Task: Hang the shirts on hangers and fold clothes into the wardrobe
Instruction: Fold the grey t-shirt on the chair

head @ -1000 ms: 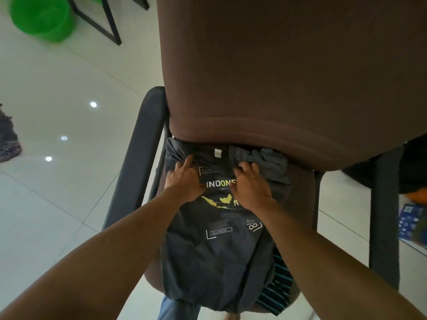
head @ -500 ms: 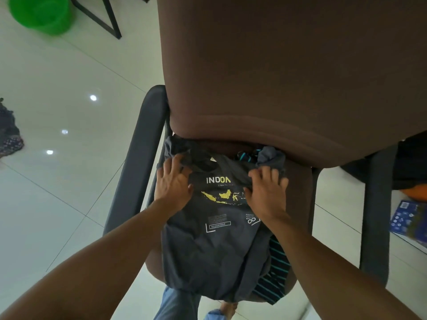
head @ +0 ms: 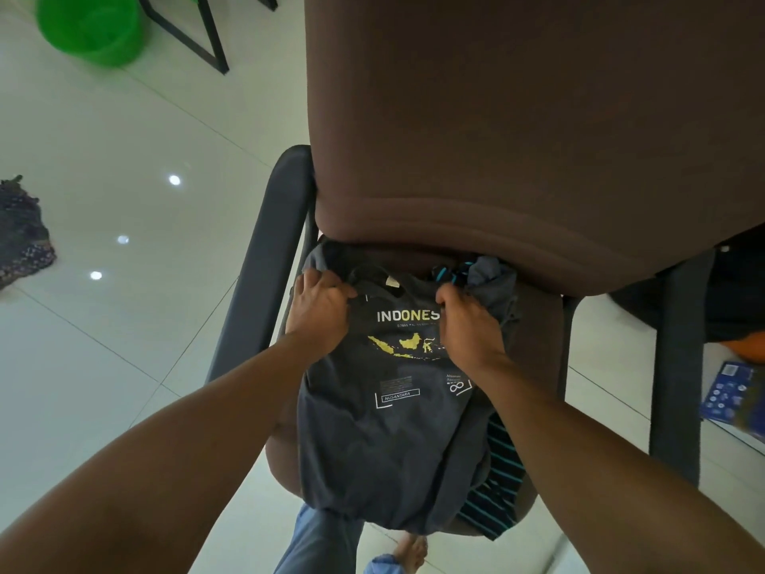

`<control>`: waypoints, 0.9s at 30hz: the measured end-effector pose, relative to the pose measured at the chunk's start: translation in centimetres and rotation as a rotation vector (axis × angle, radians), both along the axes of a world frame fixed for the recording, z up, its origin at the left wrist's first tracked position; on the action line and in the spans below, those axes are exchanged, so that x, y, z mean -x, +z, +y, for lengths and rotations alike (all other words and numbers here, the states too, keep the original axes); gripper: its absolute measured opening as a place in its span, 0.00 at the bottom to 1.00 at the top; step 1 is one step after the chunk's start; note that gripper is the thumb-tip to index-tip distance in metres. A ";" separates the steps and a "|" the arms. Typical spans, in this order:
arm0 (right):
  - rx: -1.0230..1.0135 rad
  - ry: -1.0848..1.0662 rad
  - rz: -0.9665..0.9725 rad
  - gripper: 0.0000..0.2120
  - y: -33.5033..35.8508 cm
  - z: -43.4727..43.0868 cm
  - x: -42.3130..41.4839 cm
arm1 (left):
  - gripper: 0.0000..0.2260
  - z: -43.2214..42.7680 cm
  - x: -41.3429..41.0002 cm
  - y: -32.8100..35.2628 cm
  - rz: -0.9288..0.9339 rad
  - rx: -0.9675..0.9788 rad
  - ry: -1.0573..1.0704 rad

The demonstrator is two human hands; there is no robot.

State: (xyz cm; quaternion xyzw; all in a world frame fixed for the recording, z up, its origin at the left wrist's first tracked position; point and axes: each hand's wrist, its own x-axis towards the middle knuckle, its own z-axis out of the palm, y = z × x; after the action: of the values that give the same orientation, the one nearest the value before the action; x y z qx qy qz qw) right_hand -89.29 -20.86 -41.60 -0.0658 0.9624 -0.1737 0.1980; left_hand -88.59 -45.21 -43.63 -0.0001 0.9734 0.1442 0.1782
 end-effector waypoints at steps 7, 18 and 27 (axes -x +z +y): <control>0.109 -0.014 -0.042 0.13 3.9 3.7 -0.4 | 0.09 0.4 -0.2 4.4 0.056 -0.282 0.015; 0.277 -0.163 0.236 0.12 16.1 9.7 -3.2 | 0.15 0.8 -2.2 17.7 0.067 -0.228 -0.166; 0.260 -0.009 0.443 0.10 34.4 13.4 -8.5 | 0.10 2.5 -7.9 36.6 0.377 -0.083 -0.169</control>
State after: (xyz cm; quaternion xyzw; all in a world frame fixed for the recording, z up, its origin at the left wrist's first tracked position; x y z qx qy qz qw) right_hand -80.80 -7.50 -7.21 -0.1228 0.9522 -0.2783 -0.0284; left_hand -80.67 -42.72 -7.04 0.1158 0.9793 0.1661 0.0044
